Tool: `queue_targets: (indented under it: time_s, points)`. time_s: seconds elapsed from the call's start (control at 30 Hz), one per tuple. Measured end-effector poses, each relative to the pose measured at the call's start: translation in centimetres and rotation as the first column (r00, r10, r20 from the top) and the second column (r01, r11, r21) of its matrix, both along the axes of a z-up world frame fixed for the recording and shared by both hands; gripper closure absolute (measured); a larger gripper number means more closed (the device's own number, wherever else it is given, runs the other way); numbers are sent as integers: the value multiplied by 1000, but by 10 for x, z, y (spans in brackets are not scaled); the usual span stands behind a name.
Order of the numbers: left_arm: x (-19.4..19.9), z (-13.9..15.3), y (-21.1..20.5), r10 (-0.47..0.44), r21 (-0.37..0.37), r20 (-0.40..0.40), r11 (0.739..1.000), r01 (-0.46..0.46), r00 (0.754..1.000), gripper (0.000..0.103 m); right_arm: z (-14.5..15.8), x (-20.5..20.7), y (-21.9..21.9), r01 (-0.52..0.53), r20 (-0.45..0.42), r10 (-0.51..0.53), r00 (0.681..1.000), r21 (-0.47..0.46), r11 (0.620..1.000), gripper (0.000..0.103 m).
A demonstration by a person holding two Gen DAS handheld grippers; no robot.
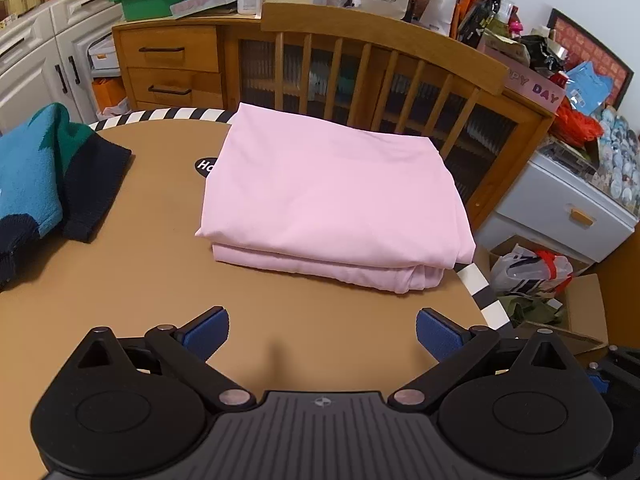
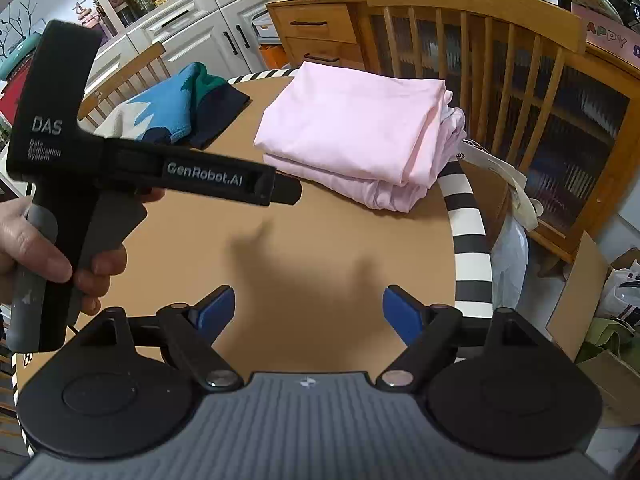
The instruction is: Fold clothes
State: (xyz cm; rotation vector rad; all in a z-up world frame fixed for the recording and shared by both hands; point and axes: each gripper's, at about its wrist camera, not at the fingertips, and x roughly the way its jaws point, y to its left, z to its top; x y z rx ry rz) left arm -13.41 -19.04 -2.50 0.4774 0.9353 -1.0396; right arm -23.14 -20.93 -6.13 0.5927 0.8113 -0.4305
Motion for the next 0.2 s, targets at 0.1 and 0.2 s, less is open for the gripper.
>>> queue_targets:
  time_s: [0.1,0.2]
  points:
    - [0,1,-1,-1,-10,-14,1000,1,1000,1,1,-2,0,3,2,-3,1000,-2,1000,19]
    - [-3,3,-1,-11,-27,7,1000,11,1000,0,2,-3,0,9,2,-9,1000,-3,1000,19]
